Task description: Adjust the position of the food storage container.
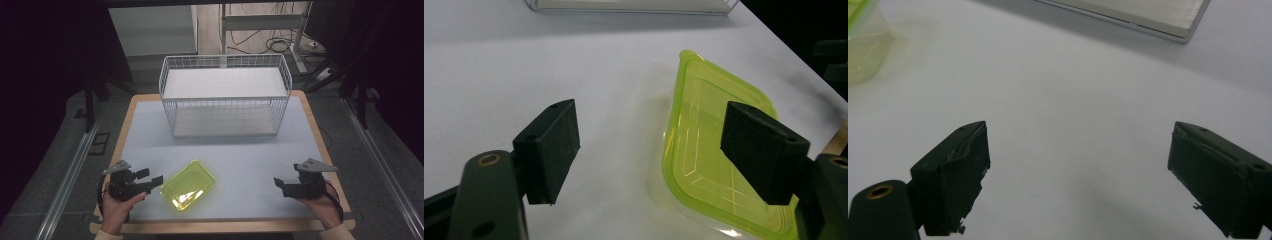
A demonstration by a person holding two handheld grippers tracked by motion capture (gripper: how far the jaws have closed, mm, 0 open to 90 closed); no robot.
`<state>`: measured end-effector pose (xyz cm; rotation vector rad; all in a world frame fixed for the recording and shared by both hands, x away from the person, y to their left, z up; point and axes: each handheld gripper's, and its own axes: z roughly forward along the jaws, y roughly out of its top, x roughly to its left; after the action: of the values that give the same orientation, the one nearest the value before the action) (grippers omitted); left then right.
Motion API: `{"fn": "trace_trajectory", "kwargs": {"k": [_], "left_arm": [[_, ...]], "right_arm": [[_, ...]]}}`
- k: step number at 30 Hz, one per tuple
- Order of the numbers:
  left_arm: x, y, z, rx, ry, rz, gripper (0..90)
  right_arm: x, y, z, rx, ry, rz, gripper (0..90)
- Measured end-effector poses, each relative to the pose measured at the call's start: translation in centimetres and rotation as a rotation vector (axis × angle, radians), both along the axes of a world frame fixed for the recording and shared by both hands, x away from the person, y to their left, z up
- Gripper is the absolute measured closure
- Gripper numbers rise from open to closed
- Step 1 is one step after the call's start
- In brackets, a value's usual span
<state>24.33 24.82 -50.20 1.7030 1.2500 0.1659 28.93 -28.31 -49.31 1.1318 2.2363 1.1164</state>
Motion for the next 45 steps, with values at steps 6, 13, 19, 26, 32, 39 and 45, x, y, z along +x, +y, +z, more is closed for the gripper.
{"fn": "trace_trajectory", "kwargs": {"k": [6,13,19,26,32,39,45], "left_arm": [[0.0,0.0,0.1,0.009,0.004,0.001,22.3],[-0.5,-0.1,1.3,0.009,-0.016,-0.003,34.5],[-0.8,-0.3,2.1,0.007,-0.006,-0.026,72.7],[-1.0,-1.3,3.0,0.018,-0.001,-0.08,90.0],[-1.3,-3.4,3.9,0.036,-0.005,-0.165,90.0],[-2.1,-6.2,4.1,0.027,0.011,-0.281,90.0],[-2.4,-8.4,3.2,0.055,0.047,-0.355,90.0]], "right_arm": [[-0.1,-0.1,-0.1,-0.014,-0.007,-0.009,10.5],[-0.1,-0.1,-0.3,-0.022,-0.018,-0.015,11.8],[-0.1,0.0,-0.5,-0.025,-0.016,-0.006,12.6],[-0.1,0.1,-0.5,-0.025,-0.016,-0.007,13.0],[-0.2,0.2,-0.5,-0.026,-0.014,-0.004,13.5],[-0.2,0.2,-0.6,-0.027,-0.018,-0.001,13.8],[-0.2,0.3,-0.6,-0.032,-0.018,0.003,14.0]]}}
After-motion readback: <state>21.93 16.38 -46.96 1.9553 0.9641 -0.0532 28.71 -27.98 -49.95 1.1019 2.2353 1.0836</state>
